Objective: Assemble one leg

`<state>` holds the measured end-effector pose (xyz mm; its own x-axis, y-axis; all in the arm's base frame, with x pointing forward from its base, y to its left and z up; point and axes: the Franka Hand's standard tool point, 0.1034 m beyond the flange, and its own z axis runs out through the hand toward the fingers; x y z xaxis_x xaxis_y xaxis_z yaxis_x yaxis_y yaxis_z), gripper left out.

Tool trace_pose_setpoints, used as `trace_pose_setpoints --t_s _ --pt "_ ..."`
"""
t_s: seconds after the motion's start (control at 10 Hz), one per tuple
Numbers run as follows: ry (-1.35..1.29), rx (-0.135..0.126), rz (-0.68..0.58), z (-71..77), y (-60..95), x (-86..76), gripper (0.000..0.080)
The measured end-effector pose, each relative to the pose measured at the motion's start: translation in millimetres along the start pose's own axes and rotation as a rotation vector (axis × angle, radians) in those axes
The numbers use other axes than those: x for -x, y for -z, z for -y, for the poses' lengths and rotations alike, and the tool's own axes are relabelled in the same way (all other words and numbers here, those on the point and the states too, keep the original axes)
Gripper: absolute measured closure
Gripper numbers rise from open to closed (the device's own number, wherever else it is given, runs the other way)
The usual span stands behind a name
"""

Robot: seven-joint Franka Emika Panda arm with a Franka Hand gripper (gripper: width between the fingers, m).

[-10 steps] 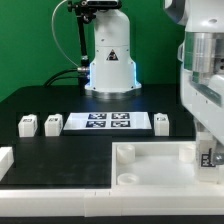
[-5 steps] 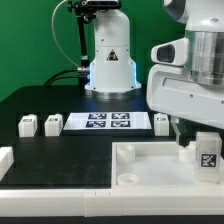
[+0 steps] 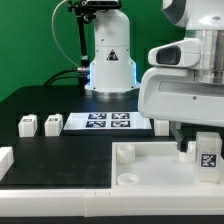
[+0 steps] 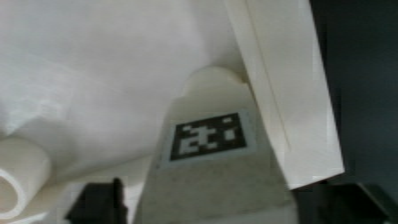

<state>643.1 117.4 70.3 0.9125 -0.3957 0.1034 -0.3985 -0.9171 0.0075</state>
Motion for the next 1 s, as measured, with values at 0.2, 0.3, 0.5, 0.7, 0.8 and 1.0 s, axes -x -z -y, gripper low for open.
trace_pose_setpoints --t_s 0.2,0.3,0.5,0.7,0.8,1.0 --pt "-0.225 -0.002 0.003 -0.2 -0.6 0.3 0.0509" --pt "-0.351 0.004 0.009 -0.7 -0.8 0.5 0.0509" --pt "-0.741 0.054 0.024 -1.7 -1.6 -0.2 0.0509" --pt "-1.132 0.062 0.026 -3.5 -2.5 0.8 0.0509" --pt "-1.337 0.045 0.005 -4.8 -3.0 3.5 0.0509" --pt "-1.384 0.019 -0.028 -5.1 -2.2 6.5 0.0509"
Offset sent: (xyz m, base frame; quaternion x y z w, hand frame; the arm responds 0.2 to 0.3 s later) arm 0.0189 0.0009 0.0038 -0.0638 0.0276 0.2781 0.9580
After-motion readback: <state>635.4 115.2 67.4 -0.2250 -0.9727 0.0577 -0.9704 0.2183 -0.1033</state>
